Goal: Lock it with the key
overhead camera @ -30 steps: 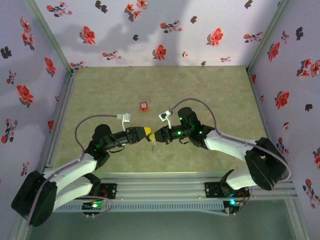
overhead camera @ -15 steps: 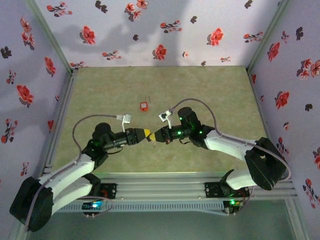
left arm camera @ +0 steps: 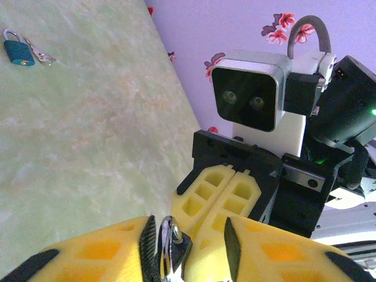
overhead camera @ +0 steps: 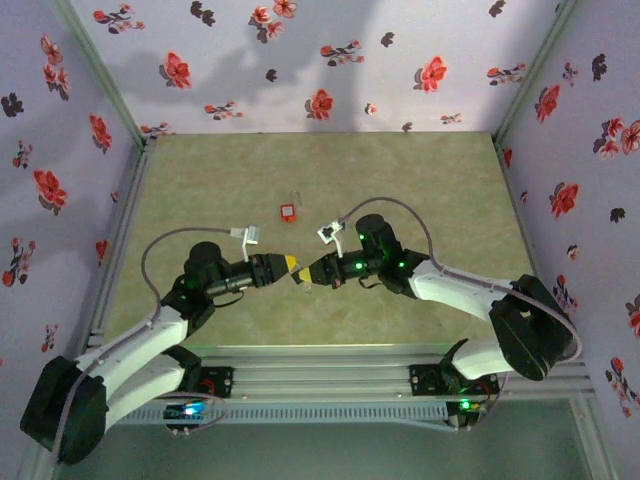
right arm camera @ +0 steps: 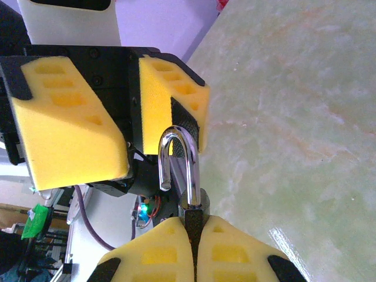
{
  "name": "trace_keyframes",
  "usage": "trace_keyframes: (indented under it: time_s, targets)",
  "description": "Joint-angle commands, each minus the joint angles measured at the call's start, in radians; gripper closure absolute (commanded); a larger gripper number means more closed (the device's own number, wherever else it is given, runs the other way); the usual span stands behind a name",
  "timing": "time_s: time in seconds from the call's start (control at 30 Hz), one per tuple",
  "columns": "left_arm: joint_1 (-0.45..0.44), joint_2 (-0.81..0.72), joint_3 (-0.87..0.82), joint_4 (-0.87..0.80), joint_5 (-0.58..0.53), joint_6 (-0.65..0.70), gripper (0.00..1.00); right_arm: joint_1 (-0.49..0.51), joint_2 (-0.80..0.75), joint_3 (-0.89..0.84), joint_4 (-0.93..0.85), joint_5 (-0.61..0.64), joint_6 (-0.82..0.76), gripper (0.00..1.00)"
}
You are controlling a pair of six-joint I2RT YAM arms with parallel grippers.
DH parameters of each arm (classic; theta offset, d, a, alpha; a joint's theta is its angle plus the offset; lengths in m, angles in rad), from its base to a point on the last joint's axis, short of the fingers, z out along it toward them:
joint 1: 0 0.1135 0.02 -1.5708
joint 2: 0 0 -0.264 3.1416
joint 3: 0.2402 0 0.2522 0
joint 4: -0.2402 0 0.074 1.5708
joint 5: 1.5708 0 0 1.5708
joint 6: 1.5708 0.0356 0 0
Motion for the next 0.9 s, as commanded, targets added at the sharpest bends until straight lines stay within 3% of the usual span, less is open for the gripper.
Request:
trace_keyframes:
  time_s: [0.0, 0.47, 0.67, 0.87]
  targets:
    - [0.007, -0.016, 0.028, -0.013, 0.008, 0.027, 0.65, -0.006, -0.007, -0.008, 0.026, -0.023, 0.015, 1.00]
    - [0.012, -0.031, 0.033, -0.075, 0.007, 0.071, 0.87, -0.005, -0.009, -0.006, 0.022, -0.037, 0.017, 1.00]
    - [0.024, -0.037, 0.042, -0.101, 0.006, 0.084, 0.88, -0.006, -0.007, -0.008, 0.026, -0.056, 0.021, 1.00]
    - [0.035, -0.038, 0.047, -0.114, 0.006, 0.086, 0.79, -0.004, -0.002, -0.005, 0.030, -0.078, 0.026, 1.00]
